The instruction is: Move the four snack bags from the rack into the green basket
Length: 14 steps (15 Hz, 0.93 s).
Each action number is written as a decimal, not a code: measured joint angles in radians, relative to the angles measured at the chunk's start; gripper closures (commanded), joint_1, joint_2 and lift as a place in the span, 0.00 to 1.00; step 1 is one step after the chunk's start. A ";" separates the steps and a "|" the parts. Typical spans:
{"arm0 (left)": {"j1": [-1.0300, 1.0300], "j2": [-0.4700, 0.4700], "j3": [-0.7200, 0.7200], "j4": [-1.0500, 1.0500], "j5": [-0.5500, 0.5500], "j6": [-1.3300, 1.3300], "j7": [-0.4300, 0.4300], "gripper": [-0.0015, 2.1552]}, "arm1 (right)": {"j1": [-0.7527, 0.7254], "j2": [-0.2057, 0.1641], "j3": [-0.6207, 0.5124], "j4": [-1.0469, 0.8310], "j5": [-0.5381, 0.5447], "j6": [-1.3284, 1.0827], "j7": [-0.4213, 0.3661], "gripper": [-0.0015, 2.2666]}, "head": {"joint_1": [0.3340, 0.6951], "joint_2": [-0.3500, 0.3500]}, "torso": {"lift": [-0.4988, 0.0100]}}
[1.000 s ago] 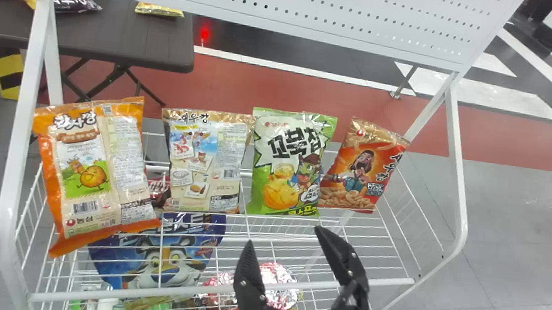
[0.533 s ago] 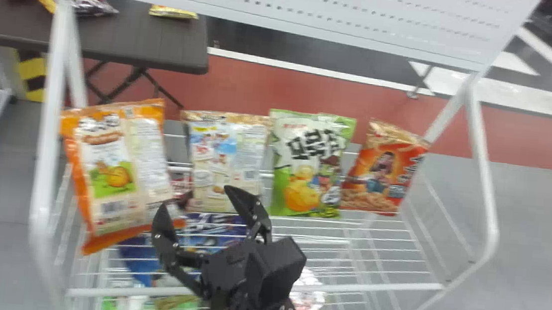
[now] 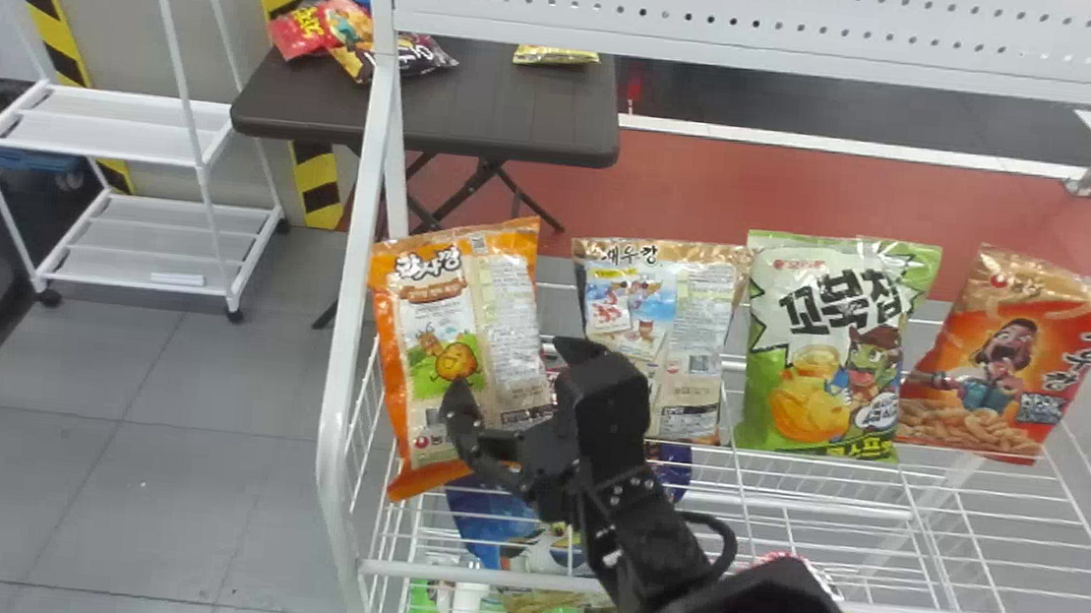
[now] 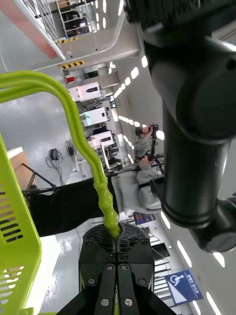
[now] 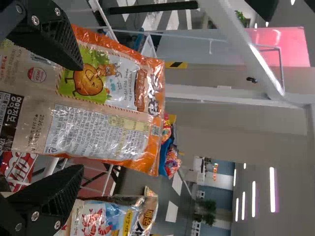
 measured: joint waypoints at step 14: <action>-0.027 -0.002 0.004 0.013 0.007 -0.003 0.000 0.68 | 0.007 -0.004 0.018 -0.117 -0.037 0.152 0.134 0.99 | 1.00 0.58 | 0.98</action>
